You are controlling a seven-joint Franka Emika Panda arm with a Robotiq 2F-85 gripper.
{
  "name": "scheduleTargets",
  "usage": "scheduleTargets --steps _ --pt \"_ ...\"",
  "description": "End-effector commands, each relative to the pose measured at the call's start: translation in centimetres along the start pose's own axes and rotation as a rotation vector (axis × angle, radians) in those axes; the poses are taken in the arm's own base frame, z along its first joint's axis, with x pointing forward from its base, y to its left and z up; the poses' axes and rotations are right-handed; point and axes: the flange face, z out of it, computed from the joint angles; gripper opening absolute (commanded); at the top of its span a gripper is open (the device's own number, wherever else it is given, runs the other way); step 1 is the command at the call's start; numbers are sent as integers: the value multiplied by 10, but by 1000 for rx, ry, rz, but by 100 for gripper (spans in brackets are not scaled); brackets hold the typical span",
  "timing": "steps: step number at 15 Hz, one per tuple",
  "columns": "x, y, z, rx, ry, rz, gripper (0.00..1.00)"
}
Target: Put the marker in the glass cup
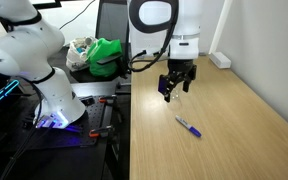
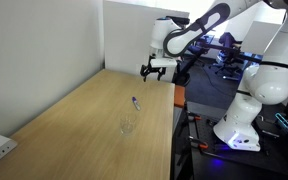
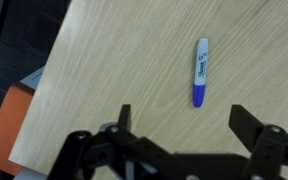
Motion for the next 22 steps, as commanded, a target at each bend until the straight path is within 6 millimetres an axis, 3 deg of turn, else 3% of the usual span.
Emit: scheduleTargets --steps 1,4,22 --pt "0 0 -1 0 -1 -1 100" --pt "-1 -1 -1 0 0 -3 100" --pt "23 -49 97 62 43 54 100"
